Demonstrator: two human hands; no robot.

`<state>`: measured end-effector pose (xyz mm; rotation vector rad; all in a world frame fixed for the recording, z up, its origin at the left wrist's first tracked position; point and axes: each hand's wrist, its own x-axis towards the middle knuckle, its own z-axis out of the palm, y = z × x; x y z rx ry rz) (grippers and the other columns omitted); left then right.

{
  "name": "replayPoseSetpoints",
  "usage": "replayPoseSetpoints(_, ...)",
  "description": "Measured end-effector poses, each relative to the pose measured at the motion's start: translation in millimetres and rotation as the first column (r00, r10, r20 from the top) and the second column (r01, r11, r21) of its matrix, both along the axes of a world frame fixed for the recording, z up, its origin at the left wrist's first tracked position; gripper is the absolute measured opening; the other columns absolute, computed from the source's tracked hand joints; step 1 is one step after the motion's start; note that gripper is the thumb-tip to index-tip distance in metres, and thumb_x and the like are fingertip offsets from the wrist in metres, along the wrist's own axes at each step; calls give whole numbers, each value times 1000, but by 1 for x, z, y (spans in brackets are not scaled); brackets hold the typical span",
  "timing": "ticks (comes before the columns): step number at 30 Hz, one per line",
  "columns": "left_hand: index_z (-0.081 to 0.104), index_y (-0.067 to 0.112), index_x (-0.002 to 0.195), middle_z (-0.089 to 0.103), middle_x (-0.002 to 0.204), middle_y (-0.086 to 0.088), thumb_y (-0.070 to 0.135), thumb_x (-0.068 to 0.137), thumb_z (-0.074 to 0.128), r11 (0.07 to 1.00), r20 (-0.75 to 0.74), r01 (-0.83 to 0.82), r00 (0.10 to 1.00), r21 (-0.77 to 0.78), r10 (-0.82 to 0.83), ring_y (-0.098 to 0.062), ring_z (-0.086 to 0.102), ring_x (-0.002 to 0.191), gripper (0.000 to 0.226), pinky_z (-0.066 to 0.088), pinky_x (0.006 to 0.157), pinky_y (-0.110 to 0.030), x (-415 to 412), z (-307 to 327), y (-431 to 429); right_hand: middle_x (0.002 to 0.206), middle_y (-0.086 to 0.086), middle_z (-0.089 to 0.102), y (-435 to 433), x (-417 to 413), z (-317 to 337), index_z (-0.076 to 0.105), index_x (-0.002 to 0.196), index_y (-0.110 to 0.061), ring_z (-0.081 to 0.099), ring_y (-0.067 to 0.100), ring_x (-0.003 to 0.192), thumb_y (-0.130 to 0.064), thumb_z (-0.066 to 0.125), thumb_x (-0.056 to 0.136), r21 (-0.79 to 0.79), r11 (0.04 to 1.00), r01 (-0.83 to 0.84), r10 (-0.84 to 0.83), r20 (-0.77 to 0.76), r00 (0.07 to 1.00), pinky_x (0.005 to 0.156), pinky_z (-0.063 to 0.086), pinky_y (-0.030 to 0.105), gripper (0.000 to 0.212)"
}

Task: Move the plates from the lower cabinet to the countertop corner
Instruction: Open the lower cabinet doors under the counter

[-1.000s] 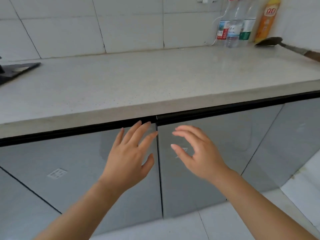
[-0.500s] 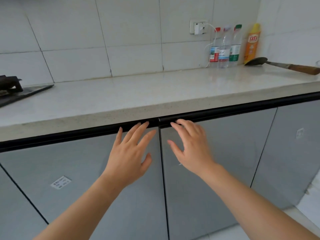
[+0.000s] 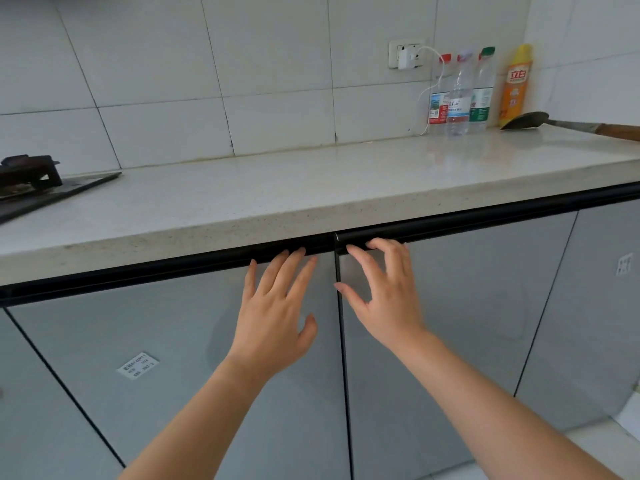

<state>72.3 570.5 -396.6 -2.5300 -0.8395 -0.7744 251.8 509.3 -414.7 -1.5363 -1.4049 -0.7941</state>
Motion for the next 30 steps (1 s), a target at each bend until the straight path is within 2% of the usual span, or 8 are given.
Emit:
replayPoseSetpoints(4, 35, 18, 141, 36, 148, -2, 36, 69, 56, 999, 53, 25, 998, -27, -24, -22, 28, 138, 77, 11, 114, -51, 2, -2, 2, 116, 4, 39, 3, -1, 0, 57, 117, -14, 44, 27, 112, -37, 70, 77, 20, 999, 33, -33, -11, 999, 108, 31, 50, 47)
replayPoseSetpoints(8, 38, 19, 138, 41, 144, -2, 35, 66, 56, 998, 127, 54, 991, -41, -48, -22, 31, 135, 76, 11, 114, -49, 5, -1, -1, 115, 2, 42, -2, -7, 1, 60, 112, -14, 44, 27, 112, -35, 71, 74, 75, 997, 20, -16, -44, 999, 100, 41, 48, 45)
replayPoseSetpoints(14, 41, 22, 137, 37, 147, -5, 39, 69, 50, 995, 30, 65, 998, -72, -63, -24, 29, 137, 71, 11, 113, -52, -2, 4, -1, 108, 7, 52, -23, -7, 2, 60, 108, -15, 53, 30, 103, -39, 74, 73, 111, 994, -22, 25, -27, 999, 104, 38, 41, 45)
replayPoseSetpoints(17, 34, 27, 141, 32, 151, -3, 42, 73, 45, 988, 15, 98, 995, -121, -97, -24, 27, 140, 71, 11, 113, -51, -7, 9, -3, 106, 10, 56, -43, -9, 2, 58, 109, -17, 53, 25, 103, -36, 75, 72, 111, 993, -39, 41, -8, 999, 98, 43, 42, 45)
replayPoseSetpoints(21, 31, 30, 142, 31, 151, 4, 45, 79, 40, 960, 117, 202, 976, -194, -182, -18, 22, 142, 65, 10, 115, -47, -9, 18, -11, 112, 1, 48, -72, -10, 0, 56, 112, -20, 51, 23, 108, -36, 74, 71, 94, 993, -64, 65, -9, 998, 101, 40, 30, 47)
replayPoseSetpoints(23, 33, 32, 141, 31, 150, 10, 46, 81, 39, 920, 229, 307, 940, -243, -253, -9, 19, 141, 61, 14, 115, -39, -8, 24, -19, 114, -1, 47, -85, -10, 2, 55, 113, -22, 50, 21, 109, -38, 74, 72, 77, 994, -72, 73, -6, 997, 102, 37, 25, 48)
replayPoseSetpoints(27, 34, 41, 138, 29, 143, 27, 50, 83, 38, 798, 404, 505, 839, -329, -365, 9, 18, 137, 56, 11, 104, -1, 3, 41, -35, 115, -3, 47, -105, -11, 7, 55, 113, -22, 50, 18, 109, -38, 74, 71, 50, 995, -83, 83, 9, 997, 101, 38, 22, 48)
replayPoseSetpoints(30, 36, 40, 137, 33, 138, 29, 50, 84, 38, 756, 416, 571, 802, -321, -429, 18, 21, 129, 54, 12, 100, 4, 13, 53, -42, 115, -2, 47, -115, -13, 8, 56, 113, -22, 53, 19, 108, -35, 76, 70, 42, 995, -89, 90, -19, 996, 98, 42, 25, 49)
